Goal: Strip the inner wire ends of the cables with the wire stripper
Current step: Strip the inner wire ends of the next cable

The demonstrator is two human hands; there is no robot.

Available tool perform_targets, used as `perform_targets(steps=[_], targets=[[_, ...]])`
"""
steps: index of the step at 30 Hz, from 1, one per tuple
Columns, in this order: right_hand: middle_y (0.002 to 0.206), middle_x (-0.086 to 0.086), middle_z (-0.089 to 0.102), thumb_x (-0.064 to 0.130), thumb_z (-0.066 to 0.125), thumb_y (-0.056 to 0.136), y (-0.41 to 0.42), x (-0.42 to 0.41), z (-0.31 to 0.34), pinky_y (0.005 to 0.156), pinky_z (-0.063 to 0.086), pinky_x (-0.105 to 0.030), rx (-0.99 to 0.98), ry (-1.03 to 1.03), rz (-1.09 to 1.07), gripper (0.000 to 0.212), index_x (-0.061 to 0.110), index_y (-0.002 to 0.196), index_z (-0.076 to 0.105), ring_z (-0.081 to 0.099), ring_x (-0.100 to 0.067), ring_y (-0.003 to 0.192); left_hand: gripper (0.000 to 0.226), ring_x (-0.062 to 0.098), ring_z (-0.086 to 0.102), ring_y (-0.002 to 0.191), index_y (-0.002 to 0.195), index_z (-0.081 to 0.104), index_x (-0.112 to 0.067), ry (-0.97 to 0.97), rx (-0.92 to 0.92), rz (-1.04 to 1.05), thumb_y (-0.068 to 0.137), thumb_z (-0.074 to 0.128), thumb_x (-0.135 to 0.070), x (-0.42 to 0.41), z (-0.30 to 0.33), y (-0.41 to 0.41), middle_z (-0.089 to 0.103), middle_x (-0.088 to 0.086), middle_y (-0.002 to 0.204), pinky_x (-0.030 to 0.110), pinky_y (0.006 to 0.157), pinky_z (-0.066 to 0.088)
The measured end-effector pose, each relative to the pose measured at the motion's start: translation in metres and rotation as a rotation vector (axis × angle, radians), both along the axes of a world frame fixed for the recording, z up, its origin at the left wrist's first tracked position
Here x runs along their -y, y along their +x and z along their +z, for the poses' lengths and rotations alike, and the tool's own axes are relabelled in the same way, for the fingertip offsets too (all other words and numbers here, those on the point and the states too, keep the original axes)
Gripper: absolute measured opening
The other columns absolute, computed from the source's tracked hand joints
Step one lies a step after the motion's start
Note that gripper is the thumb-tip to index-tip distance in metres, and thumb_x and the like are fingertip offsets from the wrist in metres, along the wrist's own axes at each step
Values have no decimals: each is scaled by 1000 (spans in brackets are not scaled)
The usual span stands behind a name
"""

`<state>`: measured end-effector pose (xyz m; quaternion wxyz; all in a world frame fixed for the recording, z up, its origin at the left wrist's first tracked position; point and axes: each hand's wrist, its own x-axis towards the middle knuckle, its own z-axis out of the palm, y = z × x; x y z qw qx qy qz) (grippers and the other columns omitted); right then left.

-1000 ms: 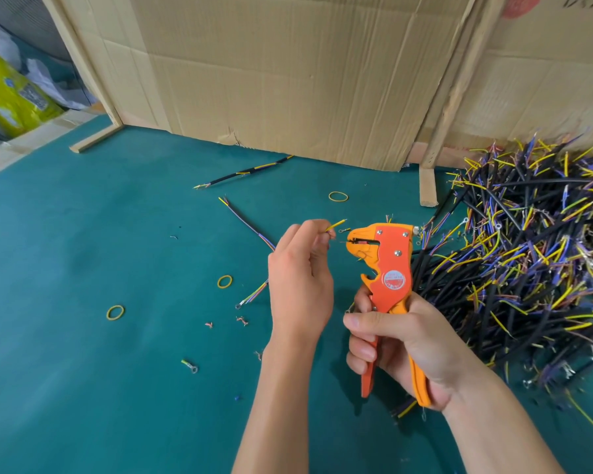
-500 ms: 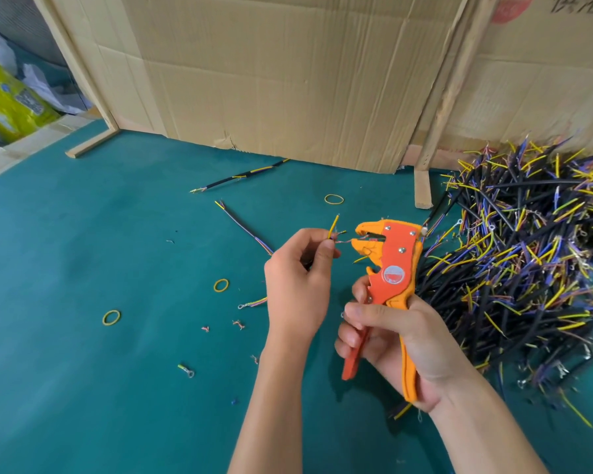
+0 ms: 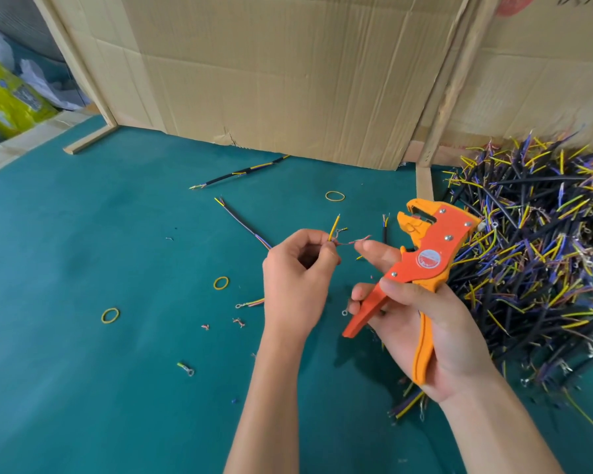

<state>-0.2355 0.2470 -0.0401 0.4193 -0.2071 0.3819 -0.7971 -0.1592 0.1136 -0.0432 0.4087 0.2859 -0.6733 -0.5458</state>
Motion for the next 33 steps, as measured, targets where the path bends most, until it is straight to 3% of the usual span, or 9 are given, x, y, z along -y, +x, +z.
perform_targets(steps=[4, 7, 10, 12, 15, 20, 26, 29, 33], targets=[[113, -14, 70, 14, 76, 73, -1, -1, 0, 79, 53, -42, -35, 13, 18, 61, 7, 133, 65, 65, -30, 82, 9, 32, 67, 74, 82, 71, -14, -18, 1, -51, 89, 65, -11, -2, 0, 0, 72, 4, 73, 42, 72, 56], [119, -13, 70, 13, 74, 76, -4, -2, 2, 80, 54, -41, -55, 7, 33, 61, 7, 135, 63, 64, -29, 82, 11, 23, 69, 72, 86, 71, -12, -12, -23, -79, 92, 66, -6, -1, -1, 0, 74, 1, 74, 37, 73, 57], [119, -14, 71, 6, 70, 80, -7, -4, 3, 76, 55, -40, -19, 4, 17, 56, 5, 135, 63, 65, -28, 81, 9, 25, 69, 73, 94, 70, -9, 25, -69, -127, 95, 64, -2, -2, 0, -1, 77, 3, 79, 33, 73, 58], [115, -16, 71, 8, 69, 78, -8, -4, 3, 74, 56, -39, 9, 10, 1, 56, 4, 134, 64, 66, -28, 79, 9, 19, 70, 72, 95, 68, -8, 54, -98, -142, 95, 63, 0, -3, 0, -2, 77, 6, 81, 25, 69, 54], [126, -13, 70, 13, 74, 72, -8, -4, 3, 73, 57, -39, 19, 35, 5, 62, 3, 133, 63, 67, -28, 80, 9, 11, 69, 70, 94, 63, -7, 92, -140, -146, 96, 61, 1, -3, 0, -3, 77, 10, 84, 13, 63, 47], [129, -20, 67, 10, 74, 74, -5, -1, 1, 76, 59, -41, 16, 93, 43, 58, 5, 131, 65, 68, -32, 82, 2, 12, 69, 70, 99, 63, -4, 125, -174, -120, 98, 62, -4, -1, -1, -3, 78, 5, 85, 14, 65, 47], [128, -21, 67, 6, 73, 75, -5, -1, 1, 76, 59, -42, 9, 111, 48, 62, 5, 136, 60, 69, -35, 83, 20, 10, 71, 75, 98, 71, -12, 80, -120, -80, 94, 61, 6, 0, -3, -1, 76, 0, 92, 15, 68, 48], [115, -18, 72, 7, 75, 74, -8, -4, 1, 75, 58, -41, 29, 45, 37, 61, 6, 135, 63, 70, -36, 86, 32, 10, 69, 73, 97, 73, -21, 37, -109, -48, 94, 59, 9, 0, -2, -2, 66, 0, 90, 16, 68, 48], [110, -18, 73, 9, 63, 83, -12, -8, 2, 77, 57, -40, 34, -11, 49, 53, 4, 136, 62, 68, -33, 84, 35, 13, 70, 73, 95, 68, -22, -8, -89, -2, 93, 57, 10, 1, -3, -2, 63, -5, 85, 16, 72, 48]])
